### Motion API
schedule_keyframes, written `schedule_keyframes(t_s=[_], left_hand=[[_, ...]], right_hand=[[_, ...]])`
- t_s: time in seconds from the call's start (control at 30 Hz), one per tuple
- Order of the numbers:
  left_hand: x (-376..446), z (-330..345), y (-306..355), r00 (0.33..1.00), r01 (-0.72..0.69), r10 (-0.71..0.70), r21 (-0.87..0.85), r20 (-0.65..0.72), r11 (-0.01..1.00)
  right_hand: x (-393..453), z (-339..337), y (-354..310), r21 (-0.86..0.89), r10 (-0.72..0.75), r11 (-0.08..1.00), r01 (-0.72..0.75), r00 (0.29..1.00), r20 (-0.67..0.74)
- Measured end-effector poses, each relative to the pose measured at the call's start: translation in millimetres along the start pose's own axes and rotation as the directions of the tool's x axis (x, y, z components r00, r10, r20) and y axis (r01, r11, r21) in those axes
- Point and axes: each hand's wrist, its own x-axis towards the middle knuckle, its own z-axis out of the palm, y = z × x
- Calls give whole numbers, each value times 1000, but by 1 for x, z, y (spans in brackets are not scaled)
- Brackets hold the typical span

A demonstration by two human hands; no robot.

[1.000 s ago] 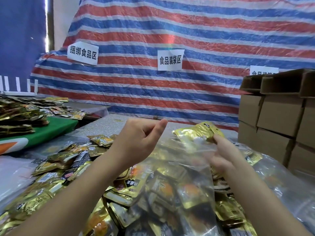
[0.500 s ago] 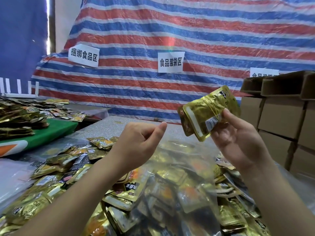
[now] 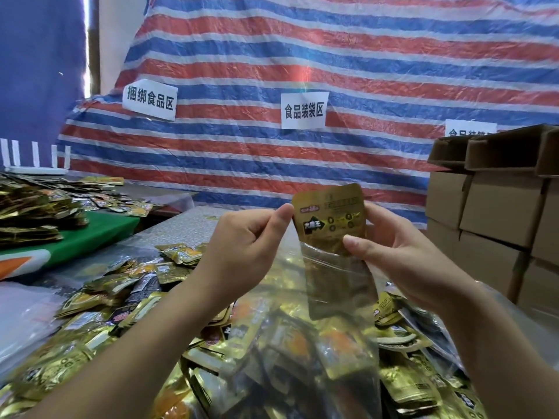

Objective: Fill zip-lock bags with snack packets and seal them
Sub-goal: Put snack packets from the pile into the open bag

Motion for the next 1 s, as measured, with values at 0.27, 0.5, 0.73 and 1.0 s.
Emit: schedule_keyframes(t_s=[0.27,0.5,0.73,1.0], left_hand=[[-3,5,3,993,21,-17,31,-119,999],[-4,6,5,988,18,-16,10,-151,1000],[-4,9,7,997,50,-51,-10,-57,999],[-6,8,8,995,-87,83,85,54,993]], right_hand=[[-5,3,-18,-168,71,985,-48,989,131],[-8,9,-27,-250,122,965,-78,979,164],[-11,5,-32,-325,204,937,-126,954,220],[-13,4,-37,-443,296,881,-166,924,242]])
